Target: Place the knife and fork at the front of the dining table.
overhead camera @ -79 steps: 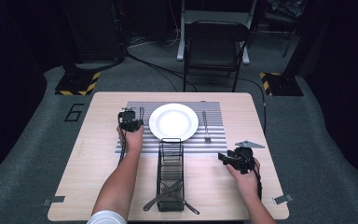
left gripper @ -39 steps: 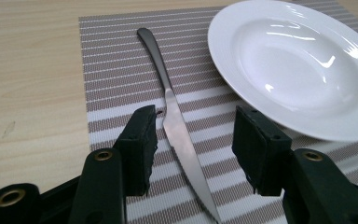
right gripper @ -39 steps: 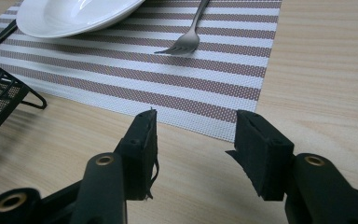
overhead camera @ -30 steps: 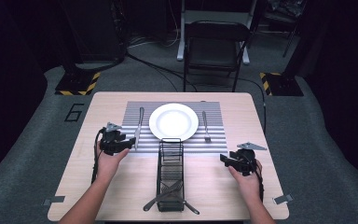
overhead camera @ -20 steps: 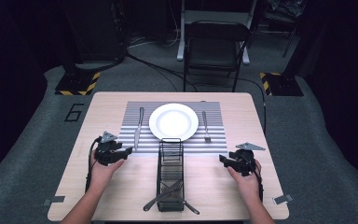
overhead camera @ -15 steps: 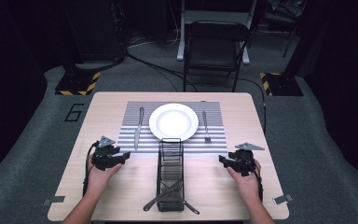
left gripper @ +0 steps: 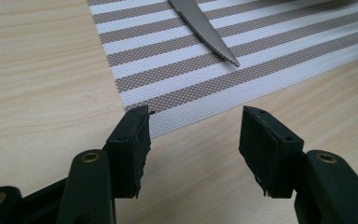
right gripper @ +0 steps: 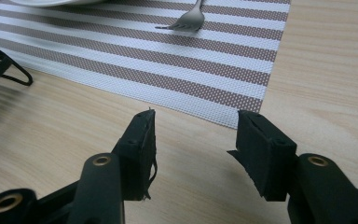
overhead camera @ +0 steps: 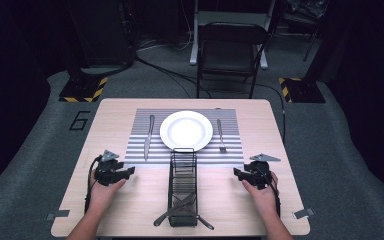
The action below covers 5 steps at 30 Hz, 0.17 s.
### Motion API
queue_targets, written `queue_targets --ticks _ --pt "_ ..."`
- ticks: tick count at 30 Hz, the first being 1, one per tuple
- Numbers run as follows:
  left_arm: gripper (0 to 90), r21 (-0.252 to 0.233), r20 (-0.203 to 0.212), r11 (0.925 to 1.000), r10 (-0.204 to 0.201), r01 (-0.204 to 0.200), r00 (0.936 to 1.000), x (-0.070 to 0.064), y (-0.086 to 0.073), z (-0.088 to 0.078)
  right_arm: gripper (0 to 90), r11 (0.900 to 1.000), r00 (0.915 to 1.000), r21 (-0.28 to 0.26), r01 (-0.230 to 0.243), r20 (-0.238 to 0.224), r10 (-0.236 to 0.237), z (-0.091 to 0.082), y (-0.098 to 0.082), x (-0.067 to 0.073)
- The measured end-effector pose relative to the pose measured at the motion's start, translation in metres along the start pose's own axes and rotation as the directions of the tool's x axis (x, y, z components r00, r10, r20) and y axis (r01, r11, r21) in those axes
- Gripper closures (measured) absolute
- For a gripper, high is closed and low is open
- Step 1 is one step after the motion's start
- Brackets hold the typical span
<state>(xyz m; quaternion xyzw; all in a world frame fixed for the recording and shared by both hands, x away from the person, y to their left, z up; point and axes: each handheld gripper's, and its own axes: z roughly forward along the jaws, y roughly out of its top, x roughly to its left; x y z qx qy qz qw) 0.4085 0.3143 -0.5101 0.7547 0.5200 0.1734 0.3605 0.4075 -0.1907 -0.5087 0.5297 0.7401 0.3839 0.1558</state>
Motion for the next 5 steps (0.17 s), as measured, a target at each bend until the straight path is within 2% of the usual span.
queue_targets --ticks 5 --pt "41.6 -0.011 -0.016 0.9995 -0.03 0.03 0.9994 0.0067 -0.0022 -0.0015 43.9 1.0 0.9998 -0.002 0.014 0.017 -0.014 -0.0004 -0.0026 -0.0019"
